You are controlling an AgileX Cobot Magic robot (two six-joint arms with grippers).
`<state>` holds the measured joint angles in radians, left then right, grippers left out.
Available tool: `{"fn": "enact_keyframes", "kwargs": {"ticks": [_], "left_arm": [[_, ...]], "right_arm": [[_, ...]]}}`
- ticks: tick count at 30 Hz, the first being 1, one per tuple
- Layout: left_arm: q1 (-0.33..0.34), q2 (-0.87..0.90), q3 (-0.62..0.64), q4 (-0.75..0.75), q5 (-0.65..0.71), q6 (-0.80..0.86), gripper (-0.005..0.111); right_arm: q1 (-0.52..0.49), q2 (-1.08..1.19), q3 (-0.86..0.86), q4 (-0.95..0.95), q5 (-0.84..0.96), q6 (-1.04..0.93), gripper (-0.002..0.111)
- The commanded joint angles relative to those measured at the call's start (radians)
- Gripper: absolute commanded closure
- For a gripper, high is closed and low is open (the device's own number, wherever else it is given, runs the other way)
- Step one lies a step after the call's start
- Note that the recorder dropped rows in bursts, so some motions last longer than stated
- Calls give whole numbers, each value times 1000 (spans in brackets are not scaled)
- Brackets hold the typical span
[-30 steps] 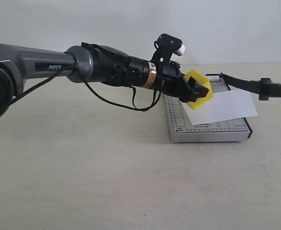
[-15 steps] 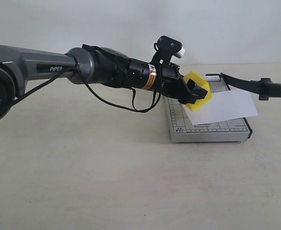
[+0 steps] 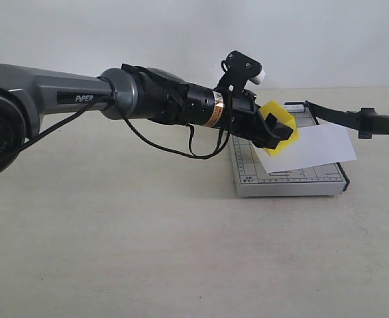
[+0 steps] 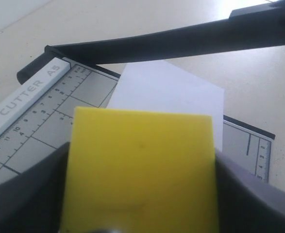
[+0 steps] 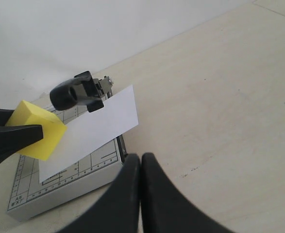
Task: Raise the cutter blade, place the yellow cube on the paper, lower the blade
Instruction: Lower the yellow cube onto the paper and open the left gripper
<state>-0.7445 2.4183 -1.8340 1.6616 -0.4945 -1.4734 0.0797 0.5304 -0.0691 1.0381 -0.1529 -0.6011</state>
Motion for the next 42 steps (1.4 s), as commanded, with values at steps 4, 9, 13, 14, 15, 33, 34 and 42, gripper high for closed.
{"fn": "enact_keyframes", "kwargs": {"ticks": [4,9,13,14,15,33,34,42], "left_arm": [[-4,-4,-7,-5,18,4,102],[-4,-4,-7,-5,18,4,102],[-4,-4,-7,-5,17,0,102],[-4,-4,-7,-5,17,0,102],[-4,-4,-7,-5,17,0,102],[-4,-4,-7,-36,23,0,62],[-4,-4,-7,-36,23,0,62],[-4,-4,-7,-53,-12,0,62]], "right_arm": [[1,-10,3,-4,-11,-8,108],[1,-10,3,-4,-11,-8,108],[1,-10,3,-4,-11,-8,108],[1,-10,3,-4,-11,-8,108],[1,-10,3,-4,-11,-8,108],[1,-10,3,-4,-11,-8,108],[1,-10,3,-4,-11,-8,108],[1,-10,3,-4,-11,-8,108]]}}
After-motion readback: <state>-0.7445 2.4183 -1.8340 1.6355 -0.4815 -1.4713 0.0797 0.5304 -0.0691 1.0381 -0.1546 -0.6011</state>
